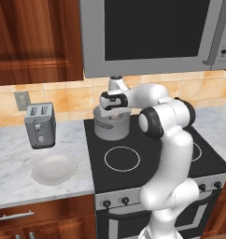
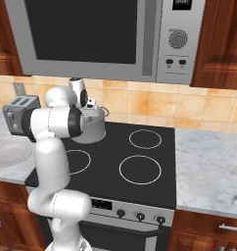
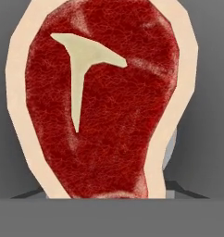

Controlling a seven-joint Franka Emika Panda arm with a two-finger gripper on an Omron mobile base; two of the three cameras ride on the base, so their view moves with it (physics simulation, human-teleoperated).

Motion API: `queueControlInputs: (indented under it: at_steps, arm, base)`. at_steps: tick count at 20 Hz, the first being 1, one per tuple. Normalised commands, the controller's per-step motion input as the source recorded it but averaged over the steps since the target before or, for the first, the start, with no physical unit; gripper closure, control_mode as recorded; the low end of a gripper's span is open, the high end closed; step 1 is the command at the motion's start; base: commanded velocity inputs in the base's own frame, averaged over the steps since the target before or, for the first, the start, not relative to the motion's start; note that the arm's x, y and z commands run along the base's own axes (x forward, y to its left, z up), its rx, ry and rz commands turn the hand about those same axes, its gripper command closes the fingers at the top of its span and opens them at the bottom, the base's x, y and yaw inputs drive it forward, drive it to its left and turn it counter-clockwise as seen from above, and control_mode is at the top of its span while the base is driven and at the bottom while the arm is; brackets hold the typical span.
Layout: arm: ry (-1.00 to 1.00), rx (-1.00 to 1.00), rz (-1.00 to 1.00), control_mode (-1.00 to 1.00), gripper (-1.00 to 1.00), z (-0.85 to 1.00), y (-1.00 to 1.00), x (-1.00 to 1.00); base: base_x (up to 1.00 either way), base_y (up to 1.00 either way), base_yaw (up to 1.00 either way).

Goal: Retrieve the frozen meat and place it in the pot on a burner. Then turn the burner on.

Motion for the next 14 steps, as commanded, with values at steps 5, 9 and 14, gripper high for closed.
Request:
queueControlInputs:
  at_steps: [5,9,14]
  arm:
    - [0.0,0.04,0.03,-1.0,-1.0,-0.12,0.0,0.01]
    - [0.0,0.01,0.04,-1.0,-1.0,-0.01,0.0,0.01]
    - [0.0,0.0,0.01,-1.0,-1.0,0.01,0.0,0.0]
  base:
    - [0.0,0.0,0.0]
    - [0.0,0.0,0.0]
    - [0.0,0.0,0.0]
